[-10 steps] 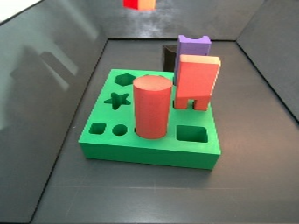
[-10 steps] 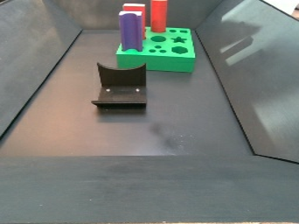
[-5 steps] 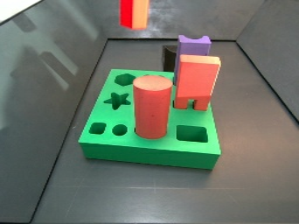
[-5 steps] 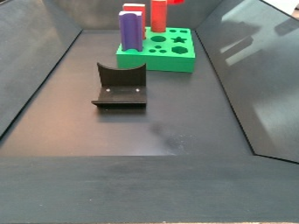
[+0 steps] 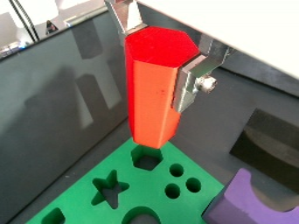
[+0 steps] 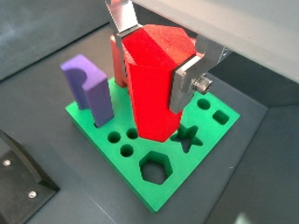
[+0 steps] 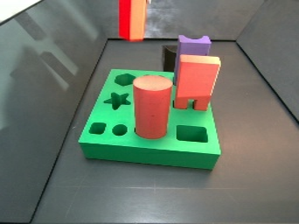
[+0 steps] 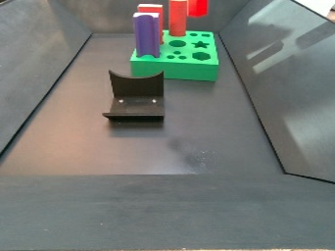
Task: Pick up the hexagon object. Move up. Move to above the board. Insert the hexagon object.
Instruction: Insert the hexagon object.
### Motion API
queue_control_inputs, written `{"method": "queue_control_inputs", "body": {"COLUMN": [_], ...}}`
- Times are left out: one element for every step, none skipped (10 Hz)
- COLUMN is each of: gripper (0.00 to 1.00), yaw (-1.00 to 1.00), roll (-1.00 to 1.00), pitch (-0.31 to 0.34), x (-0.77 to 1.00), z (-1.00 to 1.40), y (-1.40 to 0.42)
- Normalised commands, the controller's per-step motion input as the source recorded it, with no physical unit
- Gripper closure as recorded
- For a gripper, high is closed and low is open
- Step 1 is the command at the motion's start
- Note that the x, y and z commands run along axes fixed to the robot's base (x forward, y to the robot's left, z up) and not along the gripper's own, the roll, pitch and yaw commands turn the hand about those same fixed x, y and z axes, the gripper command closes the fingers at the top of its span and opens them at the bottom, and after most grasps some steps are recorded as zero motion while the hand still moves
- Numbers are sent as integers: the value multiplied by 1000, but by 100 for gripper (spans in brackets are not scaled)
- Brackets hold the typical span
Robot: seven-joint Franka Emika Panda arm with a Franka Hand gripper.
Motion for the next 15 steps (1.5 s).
{"method": "queue_control_inputs", "body": {"gripper": [100, 100, 100, 100, 100, 100, 100, 100, 100, 100, 100, 100, 100, 100, 100], "yaw": [0, 0, 0, 0, 0, 0, 0, 0, 0, 0, 0, 0, 0, 0, 0], "roll": [-31, 0, -3, -134, -203, 0, 0, -4, -6, -27, -23, -57, -69, -46, -13], "pitch": [-87, -59, -81, -147, -186, -4, -43, -76, -104, -81, -79, -107, -146, -114, -56], "x": [-80, -131, -177, -166, -91, 0, -29, -77, -134, -40, -46, -14, -26, -9, 0], "z": [-411, -394, -431, -400, -231, 0, -331, -337, -446, -211, -197, -237, -303, -211, -46], "y": [69, 94, 123, 91, 71, 0, 0, 57, 74, 9, 0, 0, 0, 0, 0]}}
